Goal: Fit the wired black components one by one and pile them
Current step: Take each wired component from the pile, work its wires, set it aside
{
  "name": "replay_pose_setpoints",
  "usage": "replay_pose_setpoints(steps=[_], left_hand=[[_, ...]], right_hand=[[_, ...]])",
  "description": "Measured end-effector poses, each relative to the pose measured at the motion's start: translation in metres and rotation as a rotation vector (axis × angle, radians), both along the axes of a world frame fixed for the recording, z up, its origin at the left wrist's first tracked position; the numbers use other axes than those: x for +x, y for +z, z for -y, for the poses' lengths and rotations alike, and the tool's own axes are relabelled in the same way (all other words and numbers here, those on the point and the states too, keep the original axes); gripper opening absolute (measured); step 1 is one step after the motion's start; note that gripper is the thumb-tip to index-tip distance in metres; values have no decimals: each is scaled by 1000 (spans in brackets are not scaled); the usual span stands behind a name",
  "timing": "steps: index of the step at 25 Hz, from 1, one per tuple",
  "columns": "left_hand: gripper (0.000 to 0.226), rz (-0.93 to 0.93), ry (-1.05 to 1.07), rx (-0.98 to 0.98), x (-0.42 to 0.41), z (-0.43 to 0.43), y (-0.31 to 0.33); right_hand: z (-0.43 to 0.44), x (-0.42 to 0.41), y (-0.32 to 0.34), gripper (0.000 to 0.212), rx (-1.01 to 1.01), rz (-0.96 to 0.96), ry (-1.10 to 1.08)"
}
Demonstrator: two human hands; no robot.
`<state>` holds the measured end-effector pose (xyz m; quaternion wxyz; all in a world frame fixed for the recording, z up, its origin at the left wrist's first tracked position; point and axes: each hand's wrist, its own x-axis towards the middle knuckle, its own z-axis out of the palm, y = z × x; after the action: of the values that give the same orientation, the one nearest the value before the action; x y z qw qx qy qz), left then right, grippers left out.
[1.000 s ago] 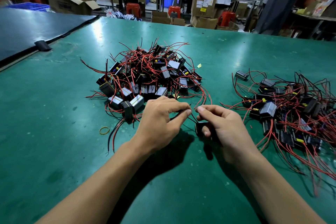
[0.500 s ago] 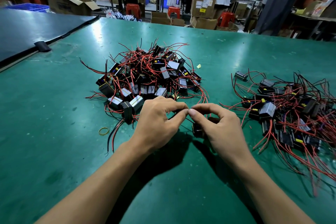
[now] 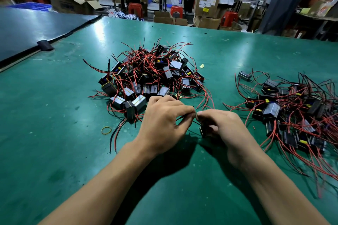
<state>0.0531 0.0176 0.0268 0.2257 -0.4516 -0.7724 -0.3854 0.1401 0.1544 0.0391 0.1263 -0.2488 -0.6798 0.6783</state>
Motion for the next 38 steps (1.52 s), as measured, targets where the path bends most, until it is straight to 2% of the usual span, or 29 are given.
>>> replay_pose_setpoints(steps=[1, 3, 8, 12, 17, 19, 20, 23, 24, 26, 30, 33, 36, 38], left_hand=[[9, 4, 2, 7, 0, 0, 1], [9, 67, 1, 17, -1, 0, 1], [11, 173, -28, 23, -3, 0, 0], [13, 179, -29, 31, -3, 0, 1], [11, 112, -22, -6, -2, 1, 1], [11, 58, -1, -18, -1, 1, 0], [10, 30, 8, -16, -1, 1, 0], [9, -28, 19, -12, 0, 1, 1], [9, -24, 16, -8, 1, 1, 1], [9, 42, -11, 5, 0, 1, 1], [5, 325, -80, 112, -3, 2, 4], [10, 563, -54, 173, -8, 3, 6], [20, 731, -49, 77, -16, 6, 5], [21, 855, -94, 6, -19, 8, 4]], right_hand=[[-2, 1, 2, 17, -90, 27, 39], [-7, 3, 2, 22, -67, -4, 112], [-15, 8, 4, 15, 380, -146, 163], [-16, 10, -2, 8, 578, -218, 141], [-13, 11, 1, 12, 777, -313, 100], [-10, 9, 1, 14, 690, -222, 72], [-8, 7, 1, 19, 539, -171, 52], [0, 1, 2, 22, -150, -68, 20], [1, 0, 2, 20, -267, -47, 22], [0, 0, 1, 18, -296, -34, 41], [-11, 6, 3, 7, -88, -32, 131], [-22, 8, 2, 5, 214, -71, 38], [-28, 7, 1, 10, 564, -77, -115], [-27, 8, -1, 16, 684, -88, -74]])
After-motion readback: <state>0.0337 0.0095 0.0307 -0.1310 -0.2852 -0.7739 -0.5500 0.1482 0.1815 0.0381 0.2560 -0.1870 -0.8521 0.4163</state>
